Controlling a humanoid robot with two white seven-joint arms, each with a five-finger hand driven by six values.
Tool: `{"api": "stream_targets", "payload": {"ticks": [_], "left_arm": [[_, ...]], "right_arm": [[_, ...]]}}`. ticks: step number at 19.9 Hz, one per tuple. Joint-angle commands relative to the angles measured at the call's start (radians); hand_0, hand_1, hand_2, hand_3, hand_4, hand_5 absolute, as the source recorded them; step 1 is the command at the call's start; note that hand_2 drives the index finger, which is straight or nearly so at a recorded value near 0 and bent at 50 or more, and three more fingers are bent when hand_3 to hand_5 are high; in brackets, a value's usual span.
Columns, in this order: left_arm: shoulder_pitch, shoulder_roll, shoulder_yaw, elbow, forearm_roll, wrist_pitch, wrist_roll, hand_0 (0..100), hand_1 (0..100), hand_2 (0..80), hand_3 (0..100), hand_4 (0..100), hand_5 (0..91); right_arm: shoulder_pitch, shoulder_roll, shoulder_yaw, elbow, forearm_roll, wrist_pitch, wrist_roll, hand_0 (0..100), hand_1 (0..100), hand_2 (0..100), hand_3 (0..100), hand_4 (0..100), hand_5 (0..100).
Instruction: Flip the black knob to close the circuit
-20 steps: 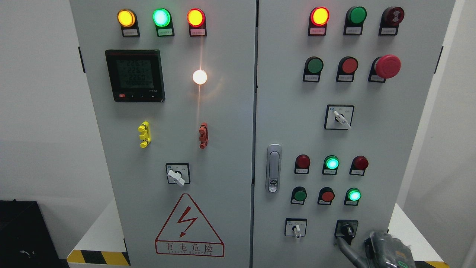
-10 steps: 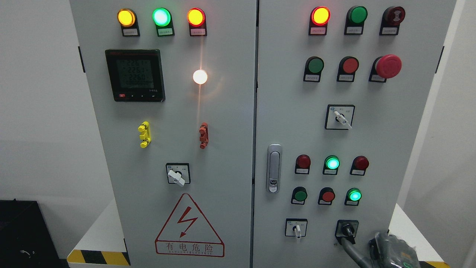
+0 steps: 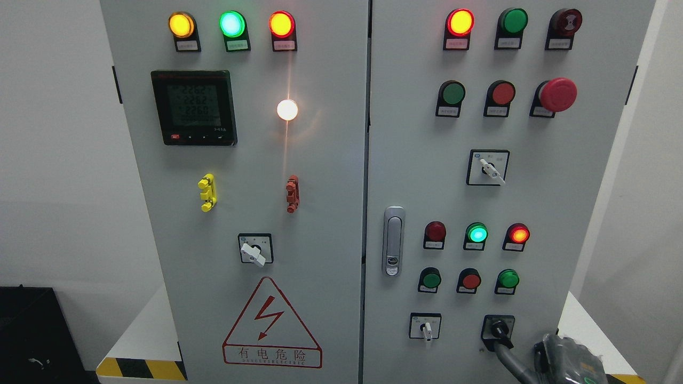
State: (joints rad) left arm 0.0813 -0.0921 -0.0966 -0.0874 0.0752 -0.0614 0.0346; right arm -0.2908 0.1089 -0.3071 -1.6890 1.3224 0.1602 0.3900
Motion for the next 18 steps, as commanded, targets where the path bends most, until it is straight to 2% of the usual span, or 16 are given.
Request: {"api": "stream_targets", "payload": {"ticks": [1, 13, 18], "left_arm": [[0.0, 0.0, 0.0, 0.0, 0.0, 0.0, 0.001, 12, 56, 0.0, 0, 0, 0.0], [0.0, 0.0, 0.0, 0.0, 0.0, 0.0, 0.001, 12, 56, 0.0, 0, 0, 0.0], [0.0, 0.0, 0.0, 0.0, 0.0, 0.0, 0.001, 12, 56, 0.0, 0, 0, 0.0]], "right_arm": [[-0.001, 0.005, -0.014, -0.024, -0.003, 0.001, -0.008, 0, 0, 93, 100, 95, 97], [0.007, 0.02, 0.005, -0.054, -0.006, -0.005, -0.013, 0, 0, 93, 100, 95, 97], [0.044, 0.025, 0.046, -0.067, -0.008, -0.011, -0.017, 0, 0, 93, 100, 95, 97]]}}
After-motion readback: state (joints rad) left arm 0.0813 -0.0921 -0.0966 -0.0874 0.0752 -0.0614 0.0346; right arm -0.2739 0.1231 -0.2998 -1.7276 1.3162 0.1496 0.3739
